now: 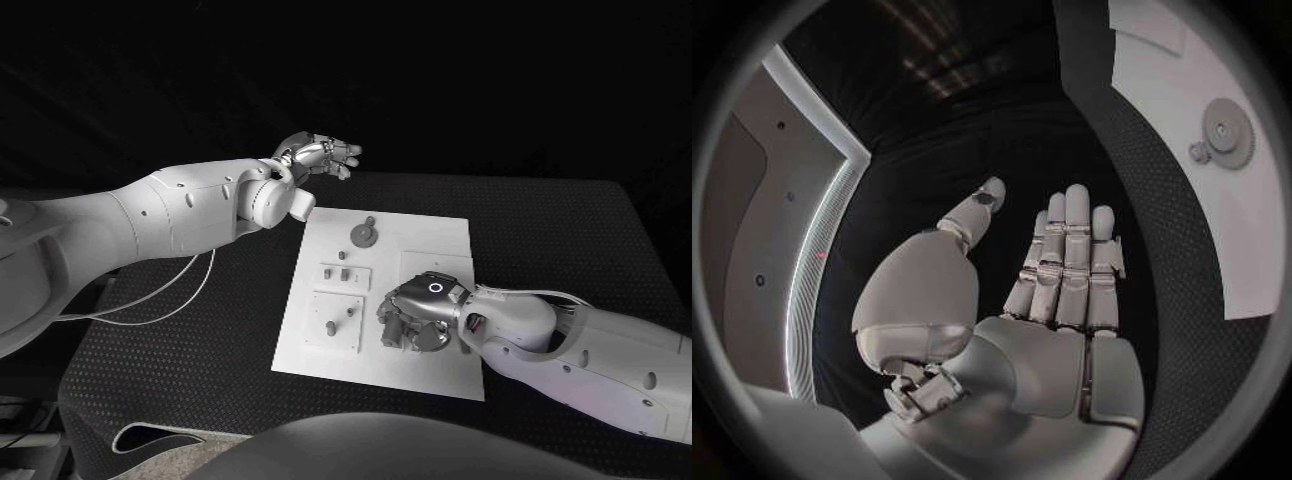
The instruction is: Assemble the parts on the task board
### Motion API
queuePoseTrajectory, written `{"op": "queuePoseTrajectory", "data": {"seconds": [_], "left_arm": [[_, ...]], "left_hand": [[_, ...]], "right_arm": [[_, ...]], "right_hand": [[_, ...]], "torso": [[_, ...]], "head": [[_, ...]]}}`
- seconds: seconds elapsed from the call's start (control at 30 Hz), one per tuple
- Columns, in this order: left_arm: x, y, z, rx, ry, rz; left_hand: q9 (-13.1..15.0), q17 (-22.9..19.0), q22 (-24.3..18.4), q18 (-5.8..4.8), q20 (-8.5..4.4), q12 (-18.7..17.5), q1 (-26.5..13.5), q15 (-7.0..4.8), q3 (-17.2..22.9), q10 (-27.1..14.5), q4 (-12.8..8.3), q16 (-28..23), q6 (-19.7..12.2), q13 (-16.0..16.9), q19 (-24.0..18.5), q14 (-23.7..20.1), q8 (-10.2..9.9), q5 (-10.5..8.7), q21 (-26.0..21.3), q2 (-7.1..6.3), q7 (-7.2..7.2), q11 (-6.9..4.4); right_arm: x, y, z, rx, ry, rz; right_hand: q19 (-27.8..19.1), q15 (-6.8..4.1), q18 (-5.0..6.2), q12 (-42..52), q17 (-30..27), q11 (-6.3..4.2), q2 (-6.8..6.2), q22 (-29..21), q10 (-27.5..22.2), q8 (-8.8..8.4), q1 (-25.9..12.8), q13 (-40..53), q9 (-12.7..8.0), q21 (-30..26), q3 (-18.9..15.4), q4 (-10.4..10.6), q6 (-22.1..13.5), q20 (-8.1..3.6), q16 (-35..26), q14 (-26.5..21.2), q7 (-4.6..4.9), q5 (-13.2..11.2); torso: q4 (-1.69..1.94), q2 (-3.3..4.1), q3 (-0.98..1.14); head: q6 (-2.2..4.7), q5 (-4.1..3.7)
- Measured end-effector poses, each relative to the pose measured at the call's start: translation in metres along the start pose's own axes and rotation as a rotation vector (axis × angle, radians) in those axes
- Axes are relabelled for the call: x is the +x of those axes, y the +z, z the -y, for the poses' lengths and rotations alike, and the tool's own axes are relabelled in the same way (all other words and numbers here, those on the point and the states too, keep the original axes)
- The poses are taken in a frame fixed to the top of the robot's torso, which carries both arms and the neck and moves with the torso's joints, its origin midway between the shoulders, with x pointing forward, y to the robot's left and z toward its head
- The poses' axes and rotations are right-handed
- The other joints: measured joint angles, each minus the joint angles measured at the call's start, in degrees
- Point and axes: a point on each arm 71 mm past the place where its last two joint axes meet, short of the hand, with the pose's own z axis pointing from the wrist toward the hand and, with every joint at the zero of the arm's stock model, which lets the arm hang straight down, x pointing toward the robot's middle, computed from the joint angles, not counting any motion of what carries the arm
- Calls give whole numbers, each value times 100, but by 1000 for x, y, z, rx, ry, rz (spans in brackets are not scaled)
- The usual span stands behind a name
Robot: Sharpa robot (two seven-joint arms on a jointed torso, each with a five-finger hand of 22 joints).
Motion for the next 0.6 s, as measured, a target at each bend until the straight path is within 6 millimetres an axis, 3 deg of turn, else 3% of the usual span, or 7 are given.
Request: {"op": "queuePoseTrajectory", "data": {"seconds": [0.6], "left_arm": [[0, 0, 0, -1, 0, 0]], "left_hand": [[1, 5, 2, 0, 0, 0, 0, 0, 0, 0, 0, 0, 0, 0, 0, 0, 0, 0, 0, 0, 0, 0]], "right_arm": [[0, -3, 0, -2, -12, 2]], "right_hand": [[-41, 19, 0, 88, -59, 41, 16, -6, -41, 141, 227, -49, 28, 0, 403, 43, 246, 41, 90, -59, 11, 0]], "torso": [[-3, -2, 6]], "head": [[5, -1]]}}
